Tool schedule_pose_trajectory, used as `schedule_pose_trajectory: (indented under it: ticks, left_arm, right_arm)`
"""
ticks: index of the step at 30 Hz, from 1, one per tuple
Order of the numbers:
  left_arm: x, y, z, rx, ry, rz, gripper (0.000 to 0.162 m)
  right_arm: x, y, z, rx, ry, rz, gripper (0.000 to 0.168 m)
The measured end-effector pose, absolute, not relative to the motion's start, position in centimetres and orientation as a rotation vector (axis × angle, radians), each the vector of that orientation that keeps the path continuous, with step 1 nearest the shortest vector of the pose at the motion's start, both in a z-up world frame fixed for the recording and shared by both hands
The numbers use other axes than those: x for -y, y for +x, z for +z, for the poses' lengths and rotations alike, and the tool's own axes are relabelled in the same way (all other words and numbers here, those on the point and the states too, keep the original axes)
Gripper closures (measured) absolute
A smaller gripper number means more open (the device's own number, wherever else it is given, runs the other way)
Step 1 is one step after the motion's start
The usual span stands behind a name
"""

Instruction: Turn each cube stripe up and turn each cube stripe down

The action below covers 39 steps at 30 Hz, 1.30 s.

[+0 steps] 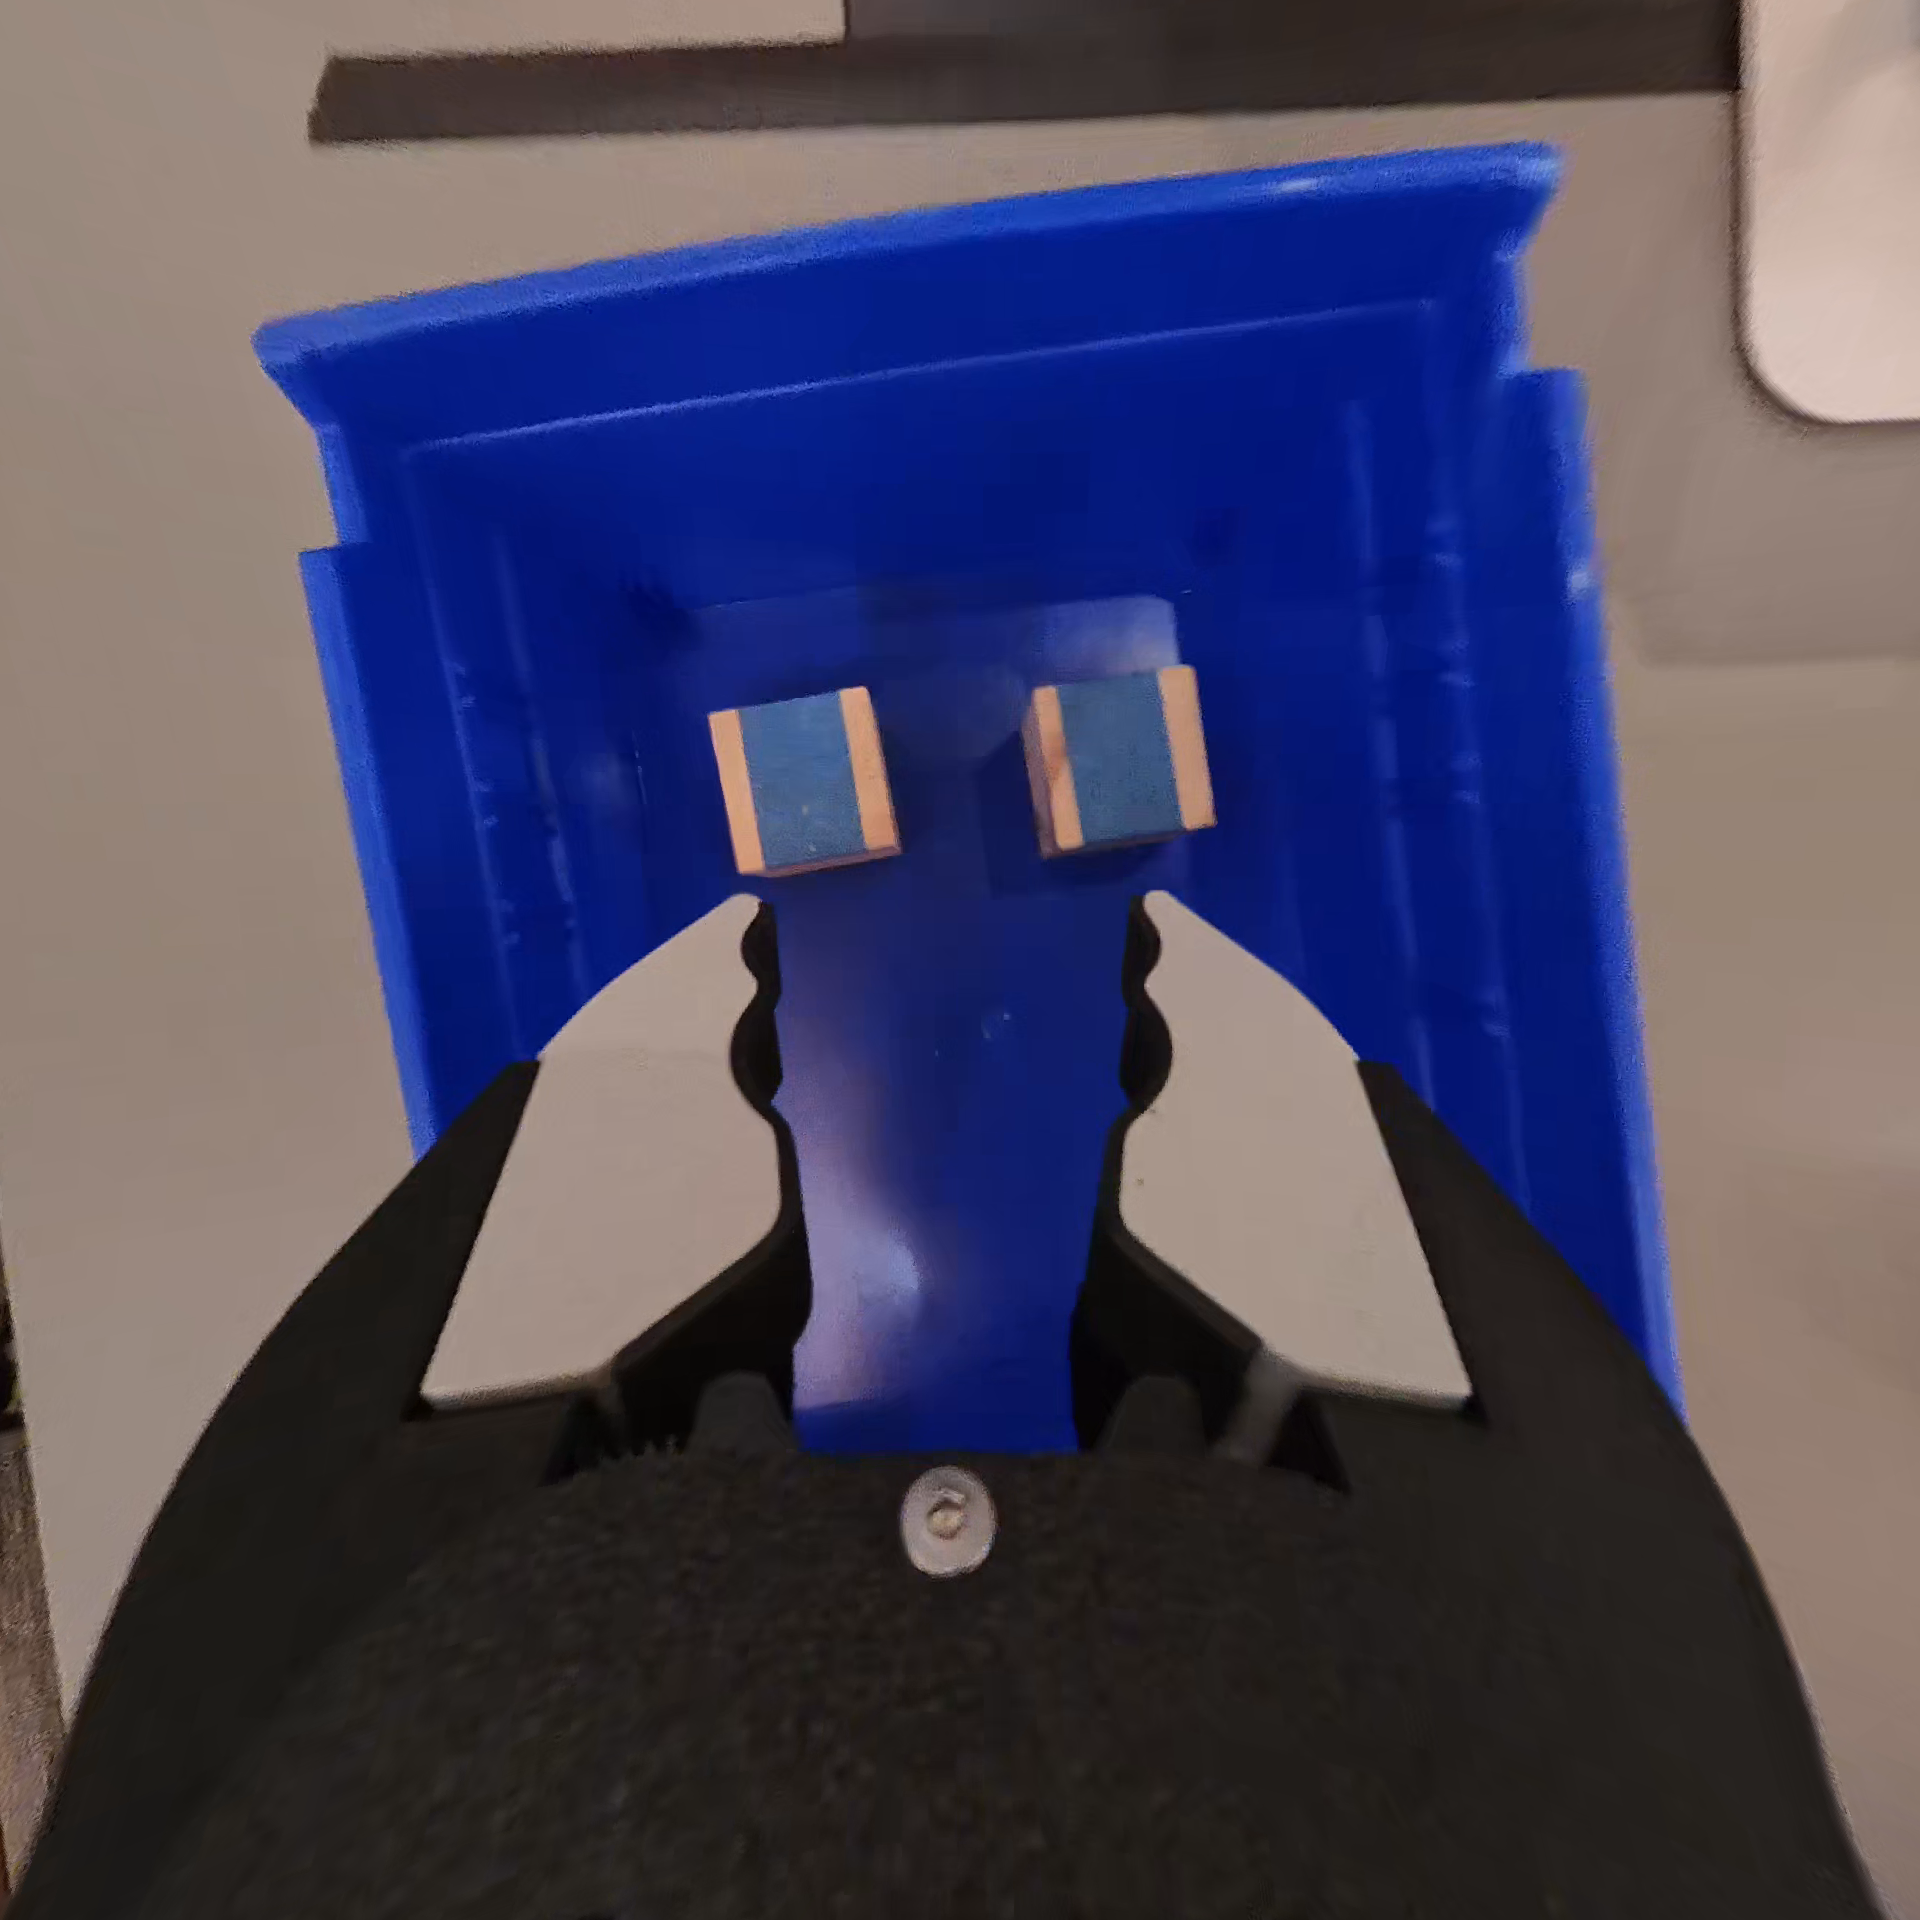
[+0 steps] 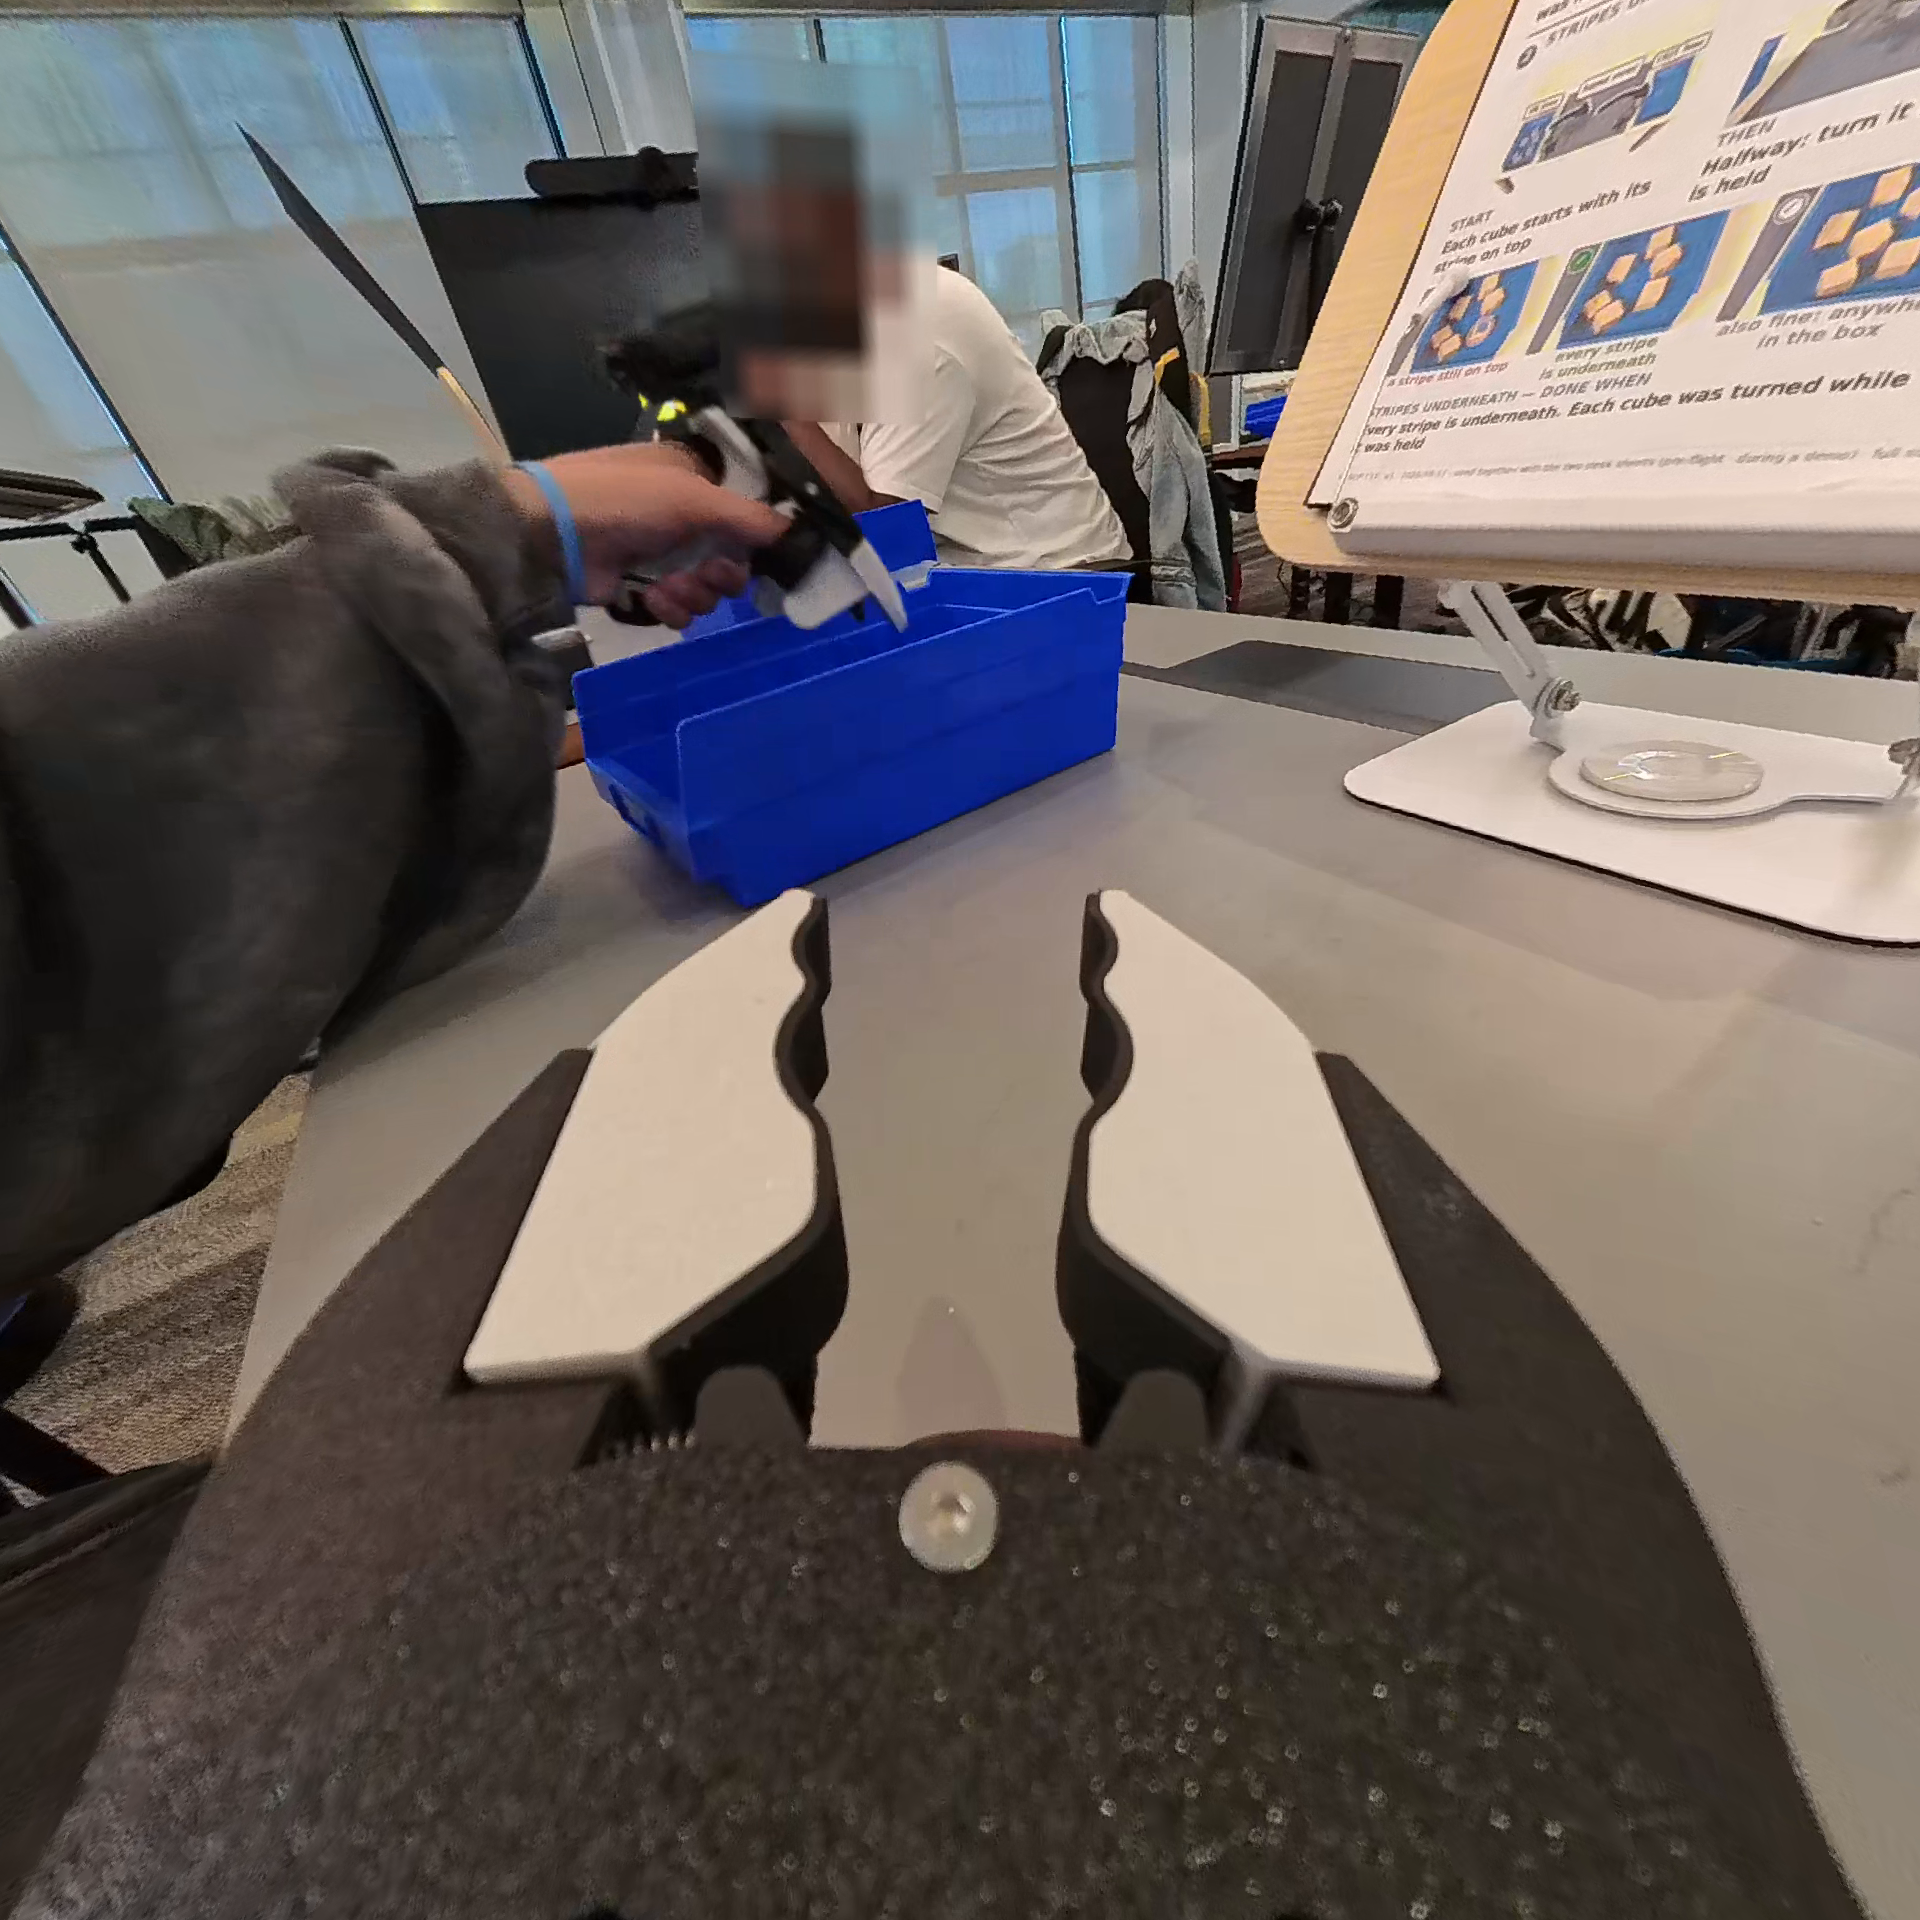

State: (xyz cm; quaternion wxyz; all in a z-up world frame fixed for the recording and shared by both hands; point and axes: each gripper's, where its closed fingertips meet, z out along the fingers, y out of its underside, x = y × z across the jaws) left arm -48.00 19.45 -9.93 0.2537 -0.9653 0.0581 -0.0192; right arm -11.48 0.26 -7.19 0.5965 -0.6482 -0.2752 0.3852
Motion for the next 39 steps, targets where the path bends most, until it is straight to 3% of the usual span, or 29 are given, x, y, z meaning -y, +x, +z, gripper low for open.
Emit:
schedule_pose_trajectory:
  ticks: [9, 12, 20, 27, 36, 39]
  left_arm:
    - [-22.7, -50.5, -16.6, -0.074, -2.836, -0.015, 0.100]
    - [-22.9, -51.1, -17.0, -0.046, -2.829, -0.015, 0.117]
    - [-20.4, -49.1, -10.3, -0.118, -2.650, -0.183, 0.118]
    - [-13.2, -36.9, -3.4, -0.393, -2.419, -0.689, 0.118]
    - [-3.6, -22.2, -2.6, -0.715, -2.263, -1.065, 0.118]
    - [-1.5, -18.4, -3.2, -0.671, -2.208, -1.315, 0.118]
  right_arm:
    - [-0.2, -11.3, -7.3, 0.634, -1.513, 0.916, 0.123]
    - [-0.2, -11.4, -7.4, 0.641, -1.513, 0.908, 0.123]
    - [-0.2, -11.3, -7.3, 0.638, -1.511, 0.910, 0.125]
    - [-0.4, -11.1, -7.3, 0.632, -1.510, 0.893, 0.125]
    - [0.4, -11.5, -7.0, 0.667, -1.478, 0.906, 0.121]
    - [2.2, -12.1, -5.1, 0.734, -1.348, 0.928, 0.107]
